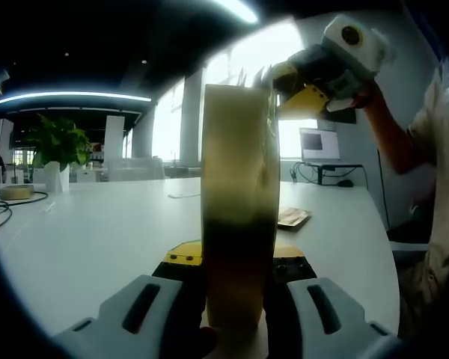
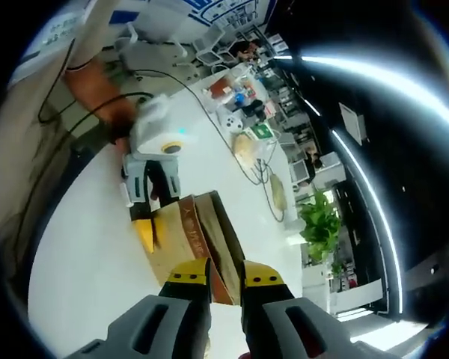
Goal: Extract single mask from mask box in order stack masks on table
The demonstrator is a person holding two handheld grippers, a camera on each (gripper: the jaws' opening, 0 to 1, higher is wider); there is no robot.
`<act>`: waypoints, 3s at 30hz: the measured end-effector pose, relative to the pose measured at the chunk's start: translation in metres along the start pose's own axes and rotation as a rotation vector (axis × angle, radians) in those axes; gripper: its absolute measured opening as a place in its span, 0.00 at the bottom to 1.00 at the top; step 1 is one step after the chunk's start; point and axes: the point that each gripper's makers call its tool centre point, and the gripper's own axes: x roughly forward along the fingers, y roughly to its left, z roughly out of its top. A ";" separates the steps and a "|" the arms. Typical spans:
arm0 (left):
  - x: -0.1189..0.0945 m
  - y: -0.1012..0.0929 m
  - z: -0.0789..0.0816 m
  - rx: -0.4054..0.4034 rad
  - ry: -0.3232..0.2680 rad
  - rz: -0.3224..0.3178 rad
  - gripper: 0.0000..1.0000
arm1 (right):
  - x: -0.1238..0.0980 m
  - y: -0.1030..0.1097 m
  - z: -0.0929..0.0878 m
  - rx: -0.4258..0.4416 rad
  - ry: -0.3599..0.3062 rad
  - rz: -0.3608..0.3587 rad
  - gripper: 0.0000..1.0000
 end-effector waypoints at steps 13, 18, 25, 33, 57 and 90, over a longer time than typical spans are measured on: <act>0.000 0.000 0.000 -0.001 0.000 -0.001 0.19 | 0.005 0.007 0.001 -0.017 0.007 0.033 0.10; 0.000 0.000 0.000 -0.001 0.000 -0.002 0.19 | 0.004 0.007 0.002 -0.023 0.012 0.048 0.09; 0.000 0.000 0.000 0.000 0.000 -0.002 0.19 | 0.002 0.012 0.001 -0.041 0.029 0.089 0.09; 0.000 0.000 0.000 0.002 0.000 -0.003 0.20 | 0.003 0.020 -0.002 -0.022 0.045 0.136 0.08; 0.000 0.000 0.000 0.000 -0.001 -0.002 0.19 | 0.010 0.007 -0.004 0.066 0.040 0.095 0.00; 0.000 0.000 0.000 0.001 -0.001 -0.001 0.19 | 0.009 -0.005 0.000 0.036 0.030 -0.005 0.00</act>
